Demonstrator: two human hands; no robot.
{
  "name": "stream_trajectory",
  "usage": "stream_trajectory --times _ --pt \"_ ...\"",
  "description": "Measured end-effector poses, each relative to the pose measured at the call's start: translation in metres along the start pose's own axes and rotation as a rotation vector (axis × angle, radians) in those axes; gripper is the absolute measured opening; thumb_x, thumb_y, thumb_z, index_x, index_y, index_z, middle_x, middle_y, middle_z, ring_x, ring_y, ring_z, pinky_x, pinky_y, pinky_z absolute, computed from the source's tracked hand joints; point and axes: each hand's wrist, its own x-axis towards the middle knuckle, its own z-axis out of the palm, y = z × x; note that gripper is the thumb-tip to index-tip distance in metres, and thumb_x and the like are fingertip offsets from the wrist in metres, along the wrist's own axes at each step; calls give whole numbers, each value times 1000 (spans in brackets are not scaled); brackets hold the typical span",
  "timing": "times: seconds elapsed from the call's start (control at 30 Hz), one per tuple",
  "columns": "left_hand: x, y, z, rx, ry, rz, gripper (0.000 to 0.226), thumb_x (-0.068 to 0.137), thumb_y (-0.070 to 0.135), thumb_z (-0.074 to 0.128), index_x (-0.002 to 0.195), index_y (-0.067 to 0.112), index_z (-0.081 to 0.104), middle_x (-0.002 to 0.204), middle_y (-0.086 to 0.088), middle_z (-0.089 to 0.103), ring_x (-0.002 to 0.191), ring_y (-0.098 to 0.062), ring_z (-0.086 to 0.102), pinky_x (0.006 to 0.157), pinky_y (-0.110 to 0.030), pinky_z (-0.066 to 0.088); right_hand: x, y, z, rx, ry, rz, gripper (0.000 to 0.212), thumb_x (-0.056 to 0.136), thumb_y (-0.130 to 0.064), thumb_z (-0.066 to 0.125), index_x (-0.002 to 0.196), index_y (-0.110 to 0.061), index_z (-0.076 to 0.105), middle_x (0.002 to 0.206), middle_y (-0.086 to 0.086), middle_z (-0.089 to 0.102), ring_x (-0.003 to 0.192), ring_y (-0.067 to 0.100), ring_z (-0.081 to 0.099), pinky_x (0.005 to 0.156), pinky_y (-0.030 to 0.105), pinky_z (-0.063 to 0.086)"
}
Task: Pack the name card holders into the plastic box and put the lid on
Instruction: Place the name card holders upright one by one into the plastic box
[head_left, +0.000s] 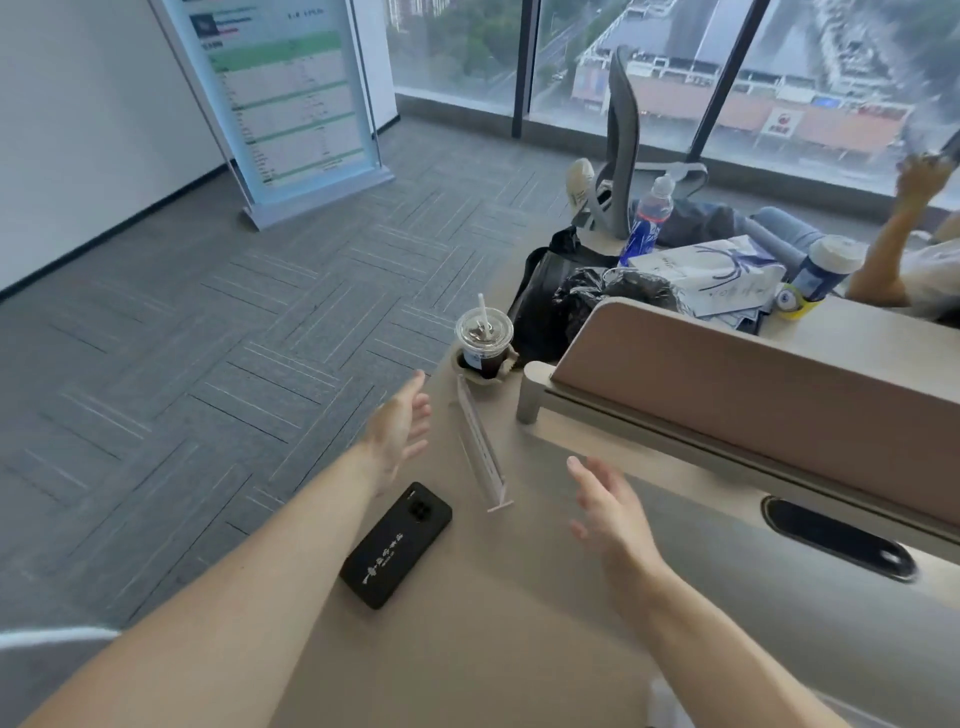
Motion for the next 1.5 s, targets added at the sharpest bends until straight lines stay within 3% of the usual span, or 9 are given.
stream_trajectory --times 0.3,0.43,0.6,0.7,0.8,0.9,1.03,1.33,1.5 --pt "113 -12 -8 18 -135 -29 55 102 42 45 149 12 47 155 -7 47 139 -22 47 118 -45 37 73 40 77 -263 -7 64 83 81 -30 81 151 -18 38 148 3 47 134 20 49 106 33 42" --pt "151 -25 3 195 -172 53 56 89 24 53 145 24 50 145 3 52 120 -12 52 111 -41 44 99 61 92 -311 26 82 69 83 -19 79 143 -19 46 139 1 55 123 15 55 97 24 41" --pt "164 -52 -2 401 -207 214 48 97 10 53 144 22 48 146 6 55 137 -13 49 117 -39 40 118 73 92 -315 119 57 39 89 -18 73 126 -18 62 115 -3 66 102 12 61 82 13 41" --pt "157 -68 -25 506 -109 313 17 98 29 67 113 24 62 132 6 66 129 -12 58 108 -37 47 130 70 78 -295 221 25 25 88 -14 75 111 -16 66 93 -1 65 80 16 60 60 9 42" --pt "149 -80 -42 536 -149 362 10 93 33 73 97 27 65 114 10 75 116 -7 67 103 -35 53 148 61 66 -340 271 29 12 89 -15 74 92 -19 63 73 1 55 61 11 48 60 26 38" --pt "144 -88 -35 490 -140 399 2 96 27 70 98 26 69 104 7 76 109 -8 70 98 -31 54 163 62 61 -420 292 2 32 90 -17 72 69 -18 49 66 3 47 57 18 41 56 33 32" --pt "133 -83 -17 427 -111 411 8 99 29 65 93 32 68 94 9 77 101 -6 72 83 -22 51 155 61 56 -458 316 -32 20 94 -20 65 82 -7 56 67 1 48 61 21 45 57 32 35" --pt "55 1 -5 355 -147 522 8 101 35 62 103 36 69 97 13 78 94 -3 71 91 -32 53 71 -21 14 -330 289 -298 26 99 -27 60 89 -20 36 72 -18 34 62 0 34 56 13 34" --pt "-26 66 15 285 -219 588 11 102 24 58 103 29 68 87 23 77 81 7 72 72 -12 53 -5 -76 -28 -185 273 -561 37 100 -21 59 70 -20 38 63 -15 34 56 1 32 55 15 32"
